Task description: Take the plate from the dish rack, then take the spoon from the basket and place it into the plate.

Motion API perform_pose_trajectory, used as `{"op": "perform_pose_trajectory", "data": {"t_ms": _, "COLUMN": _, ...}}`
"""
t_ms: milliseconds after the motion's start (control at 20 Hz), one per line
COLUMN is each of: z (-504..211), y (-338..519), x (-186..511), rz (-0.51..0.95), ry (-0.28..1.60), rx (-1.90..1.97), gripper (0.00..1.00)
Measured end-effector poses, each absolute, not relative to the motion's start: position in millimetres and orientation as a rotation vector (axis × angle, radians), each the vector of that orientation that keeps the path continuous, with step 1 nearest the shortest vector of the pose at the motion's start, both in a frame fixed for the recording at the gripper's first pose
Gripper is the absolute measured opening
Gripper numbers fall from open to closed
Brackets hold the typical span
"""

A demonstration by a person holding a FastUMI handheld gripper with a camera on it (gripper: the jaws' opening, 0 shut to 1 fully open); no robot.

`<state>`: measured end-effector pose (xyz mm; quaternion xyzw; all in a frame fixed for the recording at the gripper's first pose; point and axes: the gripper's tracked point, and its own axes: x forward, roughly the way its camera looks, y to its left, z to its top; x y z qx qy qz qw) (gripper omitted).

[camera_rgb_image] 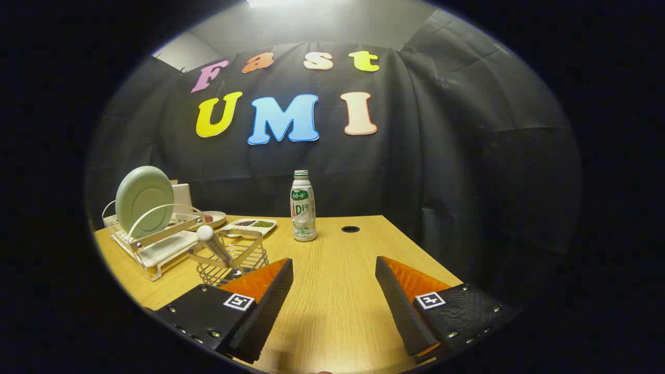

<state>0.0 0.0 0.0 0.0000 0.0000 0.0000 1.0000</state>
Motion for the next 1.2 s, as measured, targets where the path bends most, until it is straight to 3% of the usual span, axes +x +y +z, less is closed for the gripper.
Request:
{"op": "perform_pose_trajectory", "data": {"t_ms": 200, "z": 50.2, "y": -24.3, "x": -7.4, "rz": -0.100, "ry": -0.061, "rx": -0.044, "gripper": 0.97}}
{"op": "perform_pose_trajectory", "data": {"t_ms": 450, "z": 114.1, "y": -31.0, "x": -83.6, "rz": -0.200, "ry": -0.095, "rx": -0.078, "gripper": 0.97}}
{"op": "perform_pose_trajectory", "data": {"t_ms": 850, "z": 165.3, "y": 57.3, "x": -180.1, "rz": -0.115, "ry": -0.056, "rx": 0.001, "gripper": 0.97}}
{"op": "perform_pose_trajectory", "data": {"t_ms": 1200, "z": 193.4, "y": 175.0, "x": -174.0, "rz": 0.004, "ry": -0.026, "rx": 0.000, "gripper": 0.97}}
